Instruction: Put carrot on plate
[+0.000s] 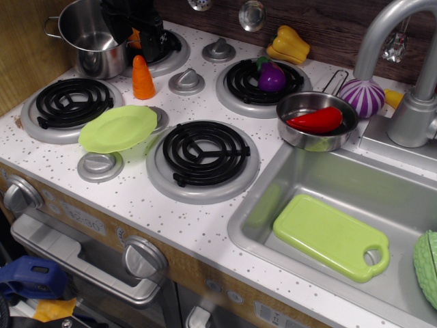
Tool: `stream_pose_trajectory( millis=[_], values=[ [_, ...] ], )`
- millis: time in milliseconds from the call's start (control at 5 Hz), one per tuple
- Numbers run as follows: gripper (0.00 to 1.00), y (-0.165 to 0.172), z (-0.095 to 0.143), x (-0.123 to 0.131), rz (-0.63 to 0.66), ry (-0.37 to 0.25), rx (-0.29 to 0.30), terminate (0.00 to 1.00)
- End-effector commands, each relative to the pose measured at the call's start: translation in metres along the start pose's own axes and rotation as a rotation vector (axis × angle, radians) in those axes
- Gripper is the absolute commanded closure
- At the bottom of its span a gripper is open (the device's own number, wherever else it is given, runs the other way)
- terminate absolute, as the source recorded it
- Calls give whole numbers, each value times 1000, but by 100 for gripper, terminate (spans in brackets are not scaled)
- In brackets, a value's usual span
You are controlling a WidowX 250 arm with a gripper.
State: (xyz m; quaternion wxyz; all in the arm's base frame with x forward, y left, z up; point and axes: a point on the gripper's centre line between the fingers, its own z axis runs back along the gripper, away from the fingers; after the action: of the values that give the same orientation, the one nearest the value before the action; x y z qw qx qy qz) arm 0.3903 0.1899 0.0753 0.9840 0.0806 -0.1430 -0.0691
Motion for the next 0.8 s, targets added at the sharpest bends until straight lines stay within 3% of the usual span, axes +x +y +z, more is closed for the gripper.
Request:
stream_pose_trajectory(
  millis=[0, 600],
  values=[
    [0, 0, 0, 0, 0, 0, 0, 0],
    [0, 1, -22, -2, 29, -30, -41, 0]
  ],
)
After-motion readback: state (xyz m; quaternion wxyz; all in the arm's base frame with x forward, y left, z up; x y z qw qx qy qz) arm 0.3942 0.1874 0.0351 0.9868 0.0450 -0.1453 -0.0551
